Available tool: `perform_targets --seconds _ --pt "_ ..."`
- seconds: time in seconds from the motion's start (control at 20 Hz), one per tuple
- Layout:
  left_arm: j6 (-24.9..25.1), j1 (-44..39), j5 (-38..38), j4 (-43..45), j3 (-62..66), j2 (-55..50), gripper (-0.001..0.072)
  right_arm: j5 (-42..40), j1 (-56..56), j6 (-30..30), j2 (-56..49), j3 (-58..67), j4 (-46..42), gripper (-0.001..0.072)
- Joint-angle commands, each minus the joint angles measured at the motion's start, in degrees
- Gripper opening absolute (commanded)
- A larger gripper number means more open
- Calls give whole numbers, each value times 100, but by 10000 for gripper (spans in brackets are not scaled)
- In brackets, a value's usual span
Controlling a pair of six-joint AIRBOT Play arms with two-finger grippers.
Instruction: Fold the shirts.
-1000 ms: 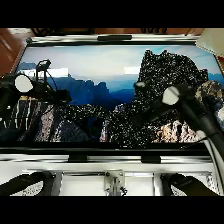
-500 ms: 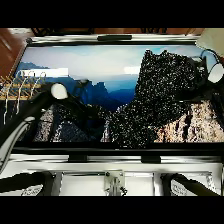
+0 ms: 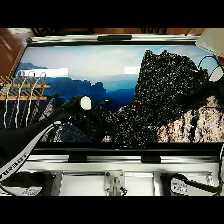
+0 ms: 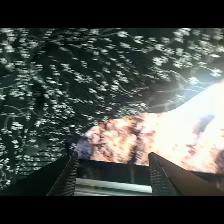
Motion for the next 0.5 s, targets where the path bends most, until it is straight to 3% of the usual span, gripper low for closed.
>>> perform_targets --seconds 0.0,0.3,0.45 --pt "13 -136 236 -470 -42 -129 578 -87 -26 -223 -195 -208 426 571" --pt "13 -424 411 -745 -422 -190 576 -271 -26 -376 -319 -570 483 571" --pt "-116 -575 909 -881 -431 -232 575 -319 -26 -592 -319 -579 831 571"
